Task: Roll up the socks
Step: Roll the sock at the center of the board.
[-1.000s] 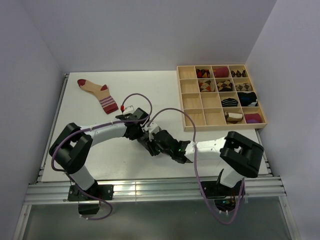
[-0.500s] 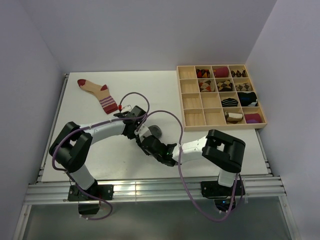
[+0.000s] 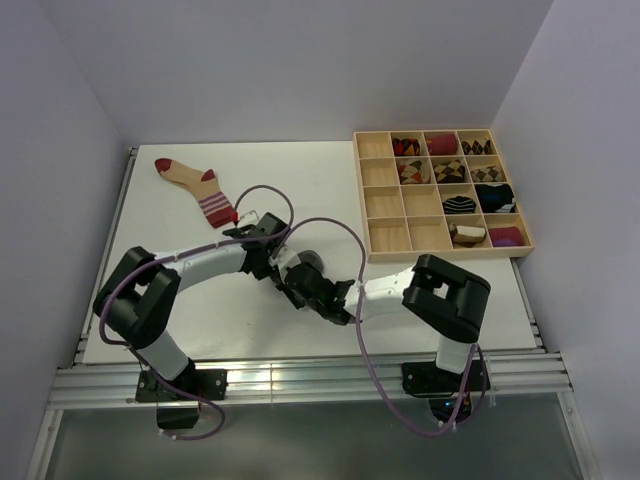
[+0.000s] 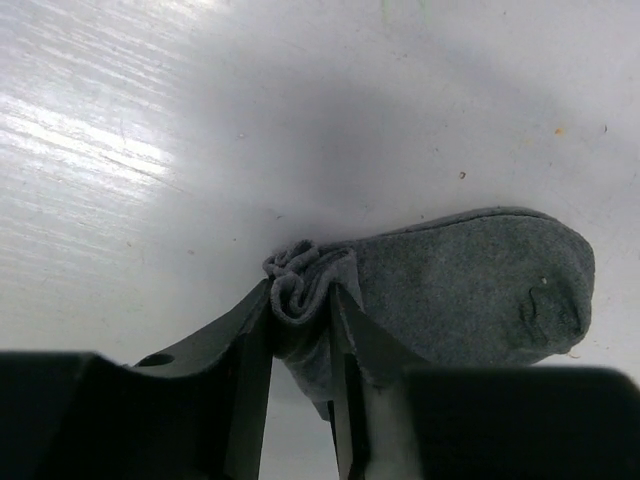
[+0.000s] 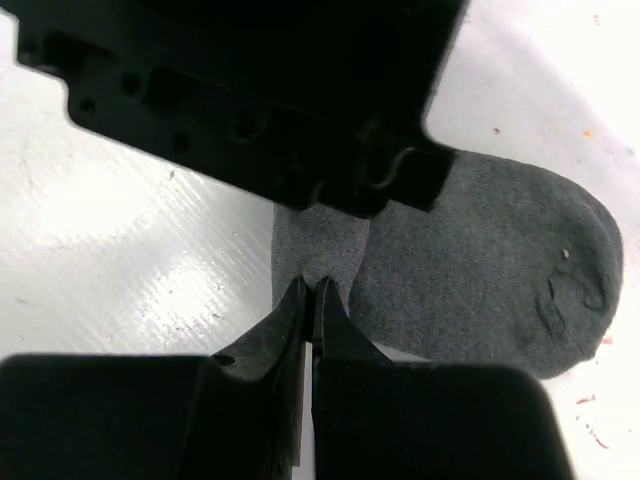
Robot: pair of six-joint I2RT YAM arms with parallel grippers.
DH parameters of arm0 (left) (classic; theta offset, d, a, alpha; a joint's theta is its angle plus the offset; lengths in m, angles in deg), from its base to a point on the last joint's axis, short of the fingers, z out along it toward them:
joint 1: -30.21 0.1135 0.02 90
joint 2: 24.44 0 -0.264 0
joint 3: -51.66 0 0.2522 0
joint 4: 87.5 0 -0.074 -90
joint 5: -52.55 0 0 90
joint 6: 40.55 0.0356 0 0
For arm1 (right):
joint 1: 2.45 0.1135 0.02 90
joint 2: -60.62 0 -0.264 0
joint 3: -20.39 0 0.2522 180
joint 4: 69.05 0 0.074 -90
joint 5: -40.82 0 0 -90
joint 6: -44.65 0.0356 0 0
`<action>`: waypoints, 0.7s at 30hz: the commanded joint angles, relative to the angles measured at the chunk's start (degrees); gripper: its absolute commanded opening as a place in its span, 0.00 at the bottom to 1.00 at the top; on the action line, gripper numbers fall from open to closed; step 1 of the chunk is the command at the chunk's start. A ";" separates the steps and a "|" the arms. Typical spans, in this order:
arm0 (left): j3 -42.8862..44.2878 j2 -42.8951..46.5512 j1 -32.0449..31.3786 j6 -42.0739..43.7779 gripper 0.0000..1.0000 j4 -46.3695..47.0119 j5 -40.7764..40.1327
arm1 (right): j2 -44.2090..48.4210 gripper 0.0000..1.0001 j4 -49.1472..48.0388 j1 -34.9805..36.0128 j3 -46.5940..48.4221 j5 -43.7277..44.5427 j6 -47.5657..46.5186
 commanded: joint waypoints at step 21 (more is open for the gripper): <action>-17.07 21.09 0.05 -9.21 0.83 19.63 -1.99 | -8.69 0.00 -15.51 -33.30 -7.53 -56.38 39.87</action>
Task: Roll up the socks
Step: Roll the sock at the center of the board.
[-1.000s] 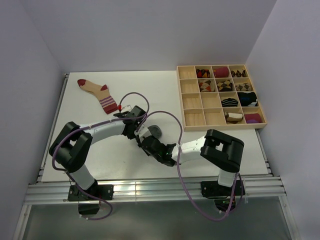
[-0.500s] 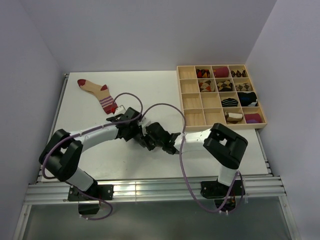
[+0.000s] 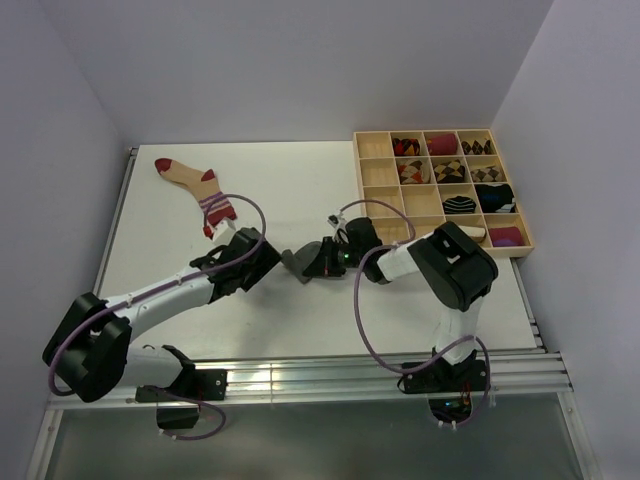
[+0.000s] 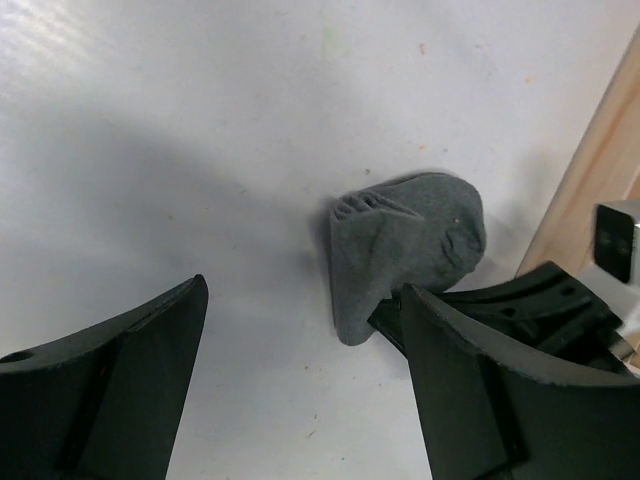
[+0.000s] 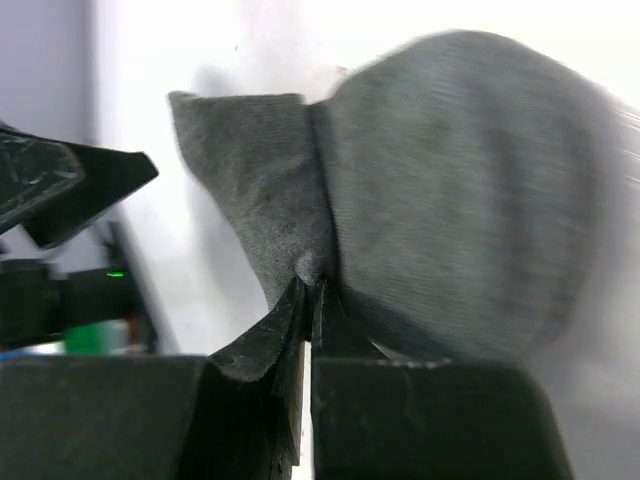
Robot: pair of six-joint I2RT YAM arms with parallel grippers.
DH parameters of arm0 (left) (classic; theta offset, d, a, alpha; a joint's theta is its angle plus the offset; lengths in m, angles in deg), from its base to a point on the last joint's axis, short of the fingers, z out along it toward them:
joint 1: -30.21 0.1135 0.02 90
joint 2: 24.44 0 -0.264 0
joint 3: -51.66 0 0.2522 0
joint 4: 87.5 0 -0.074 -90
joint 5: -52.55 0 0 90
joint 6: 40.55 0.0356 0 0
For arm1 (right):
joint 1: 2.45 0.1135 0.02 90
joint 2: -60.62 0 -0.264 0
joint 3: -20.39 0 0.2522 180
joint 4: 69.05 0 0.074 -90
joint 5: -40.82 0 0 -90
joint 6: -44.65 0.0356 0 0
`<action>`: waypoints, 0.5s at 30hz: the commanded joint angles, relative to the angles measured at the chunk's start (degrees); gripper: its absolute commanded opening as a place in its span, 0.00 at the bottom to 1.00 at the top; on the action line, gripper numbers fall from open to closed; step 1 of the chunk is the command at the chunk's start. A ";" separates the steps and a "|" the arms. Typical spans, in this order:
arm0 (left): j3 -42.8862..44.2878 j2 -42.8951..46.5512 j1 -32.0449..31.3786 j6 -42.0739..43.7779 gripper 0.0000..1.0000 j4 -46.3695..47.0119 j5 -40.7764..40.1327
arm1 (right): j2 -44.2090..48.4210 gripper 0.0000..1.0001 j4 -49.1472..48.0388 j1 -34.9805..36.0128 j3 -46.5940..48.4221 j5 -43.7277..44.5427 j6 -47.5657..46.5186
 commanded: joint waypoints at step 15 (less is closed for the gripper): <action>-0.86 -7.32 -0.26 11.81 0.82 22.29 7.23 | -8.07 0.00 -3.58 -6.05 -2.56 -7.46 10.36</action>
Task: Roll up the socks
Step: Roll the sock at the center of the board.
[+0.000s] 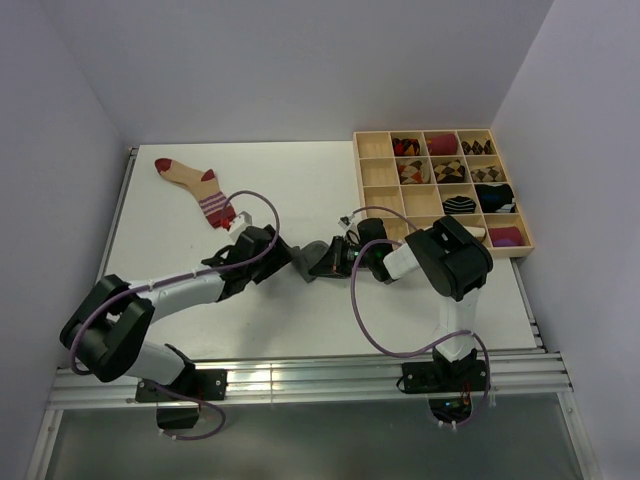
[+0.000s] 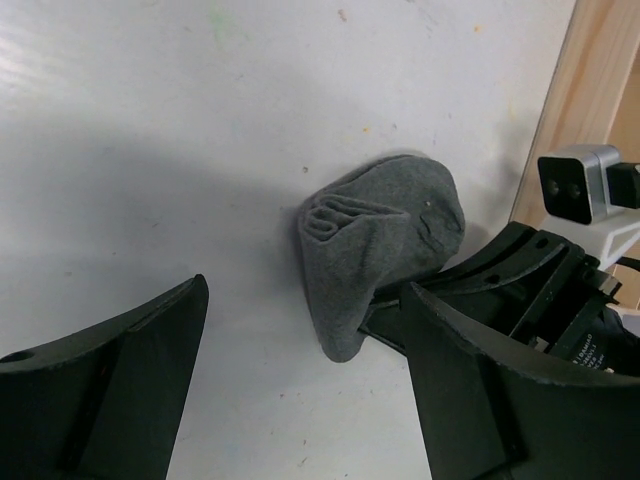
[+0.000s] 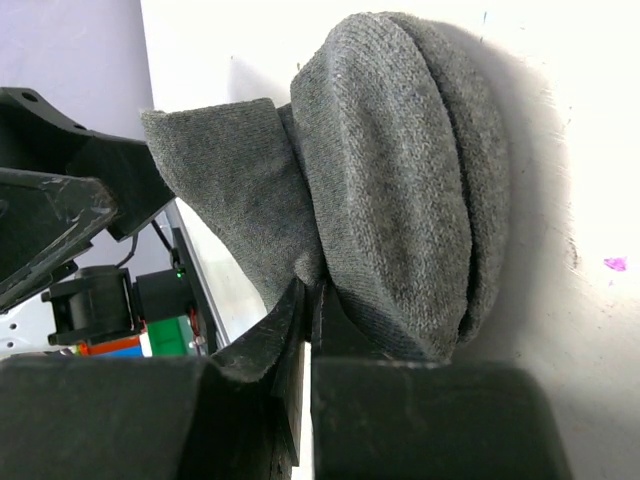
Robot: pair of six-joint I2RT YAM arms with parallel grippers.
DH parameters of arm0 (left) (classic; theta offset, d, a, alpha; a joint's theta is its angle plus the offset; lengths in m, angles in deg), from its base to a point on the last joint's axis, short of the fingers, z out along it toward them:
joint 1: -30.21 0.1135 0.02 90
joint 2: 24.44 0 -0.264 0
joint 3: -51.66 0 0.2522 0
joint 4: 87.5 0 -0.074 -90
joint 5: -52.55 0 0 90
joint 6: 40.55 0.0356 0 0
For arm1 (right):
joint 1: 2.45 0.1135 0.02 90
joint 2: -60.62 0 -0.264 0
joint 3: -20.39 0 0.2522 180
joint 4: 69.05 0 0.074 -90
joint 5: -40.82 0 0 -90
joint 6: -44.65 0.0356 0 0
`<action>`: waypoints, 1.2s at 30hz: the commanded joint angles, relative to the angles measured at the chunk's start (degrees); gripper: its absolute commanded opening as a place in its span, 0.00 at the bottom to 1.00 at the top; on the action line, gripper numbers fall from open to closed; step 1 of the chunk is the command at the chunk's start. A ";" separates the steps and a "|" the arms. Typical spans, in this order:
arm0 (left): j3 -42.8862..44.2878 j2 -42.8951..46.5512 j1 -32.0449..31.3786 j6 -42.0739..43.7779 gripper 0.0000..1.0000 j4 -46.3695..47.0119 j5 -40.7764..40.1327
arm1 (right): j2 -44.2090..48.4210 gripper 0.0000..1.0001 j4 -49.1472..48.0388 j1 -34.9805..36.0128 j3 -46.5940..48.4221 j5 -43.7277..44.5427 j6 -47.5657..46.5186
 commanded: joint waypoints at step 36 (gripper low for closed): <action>17.21 -18.41 -3.07 5.51 0.13 -22.84 -8.51 | 22.16 0.38 15.62 10.62 -2.32 26.36 -24.33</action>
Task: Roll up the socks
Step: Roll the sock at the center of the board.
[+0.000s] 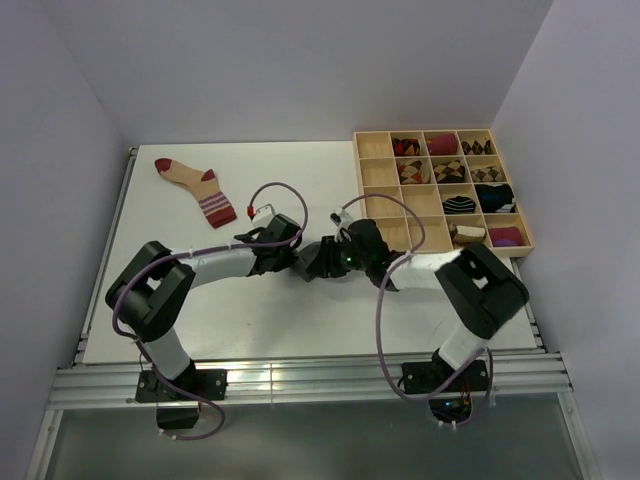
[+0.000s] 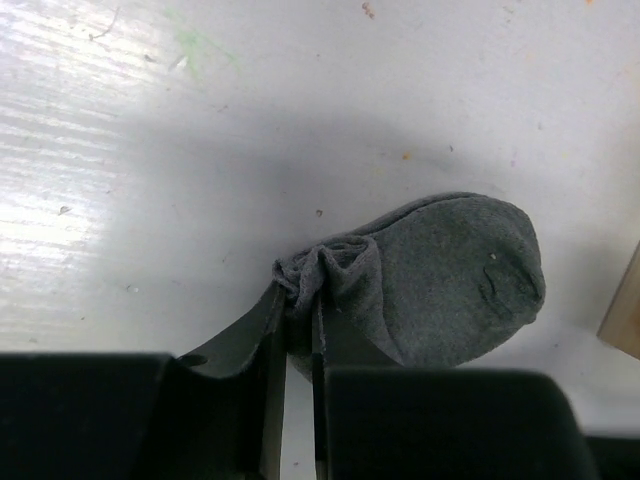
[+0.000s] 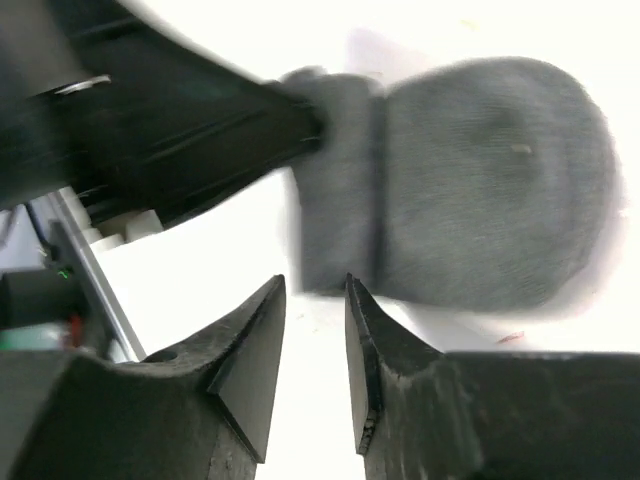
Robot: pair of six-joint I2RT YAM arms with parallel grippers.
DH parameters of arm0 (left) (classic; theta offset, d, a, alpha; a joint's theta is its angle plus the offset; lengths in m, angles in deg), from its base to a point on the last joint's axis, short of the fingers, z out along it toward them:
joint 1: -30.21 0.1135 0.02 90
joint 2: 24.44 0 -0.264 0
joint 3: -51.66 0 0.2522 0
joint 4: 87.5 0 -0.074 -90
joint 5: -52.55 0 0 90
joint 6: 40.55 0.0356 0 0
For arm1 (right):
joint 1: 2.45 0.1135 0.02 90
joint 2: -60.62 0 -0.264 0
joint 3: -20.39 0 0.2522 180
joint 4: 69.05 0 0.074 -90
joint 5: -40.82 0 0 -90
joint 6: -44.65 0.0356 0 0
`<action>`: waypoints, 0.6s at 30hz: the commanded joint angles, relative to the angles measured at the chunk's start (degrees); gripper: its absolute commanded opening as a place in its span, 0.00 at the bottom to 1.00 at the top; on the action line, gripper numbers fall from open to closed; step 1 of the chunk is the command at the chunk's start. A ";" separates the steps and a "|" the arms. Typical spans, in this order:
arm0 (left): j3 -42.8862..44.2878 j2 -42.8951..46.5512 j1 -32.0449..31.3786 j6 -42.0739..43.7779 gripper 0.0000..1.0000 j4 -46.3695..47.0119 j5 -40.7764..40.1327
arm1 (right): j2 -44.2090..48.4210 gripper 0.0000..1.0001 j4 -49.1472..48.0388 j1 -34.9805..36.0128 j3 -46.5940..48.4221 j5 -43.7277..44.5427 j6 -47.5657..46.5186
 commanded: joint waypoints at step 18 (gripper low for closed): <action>2.36 0.39 -1.22 0.88 0.13 -14.41 -1.60 | 5.24 0.54 -9.73 28.31 -4.43 48.42 -35.29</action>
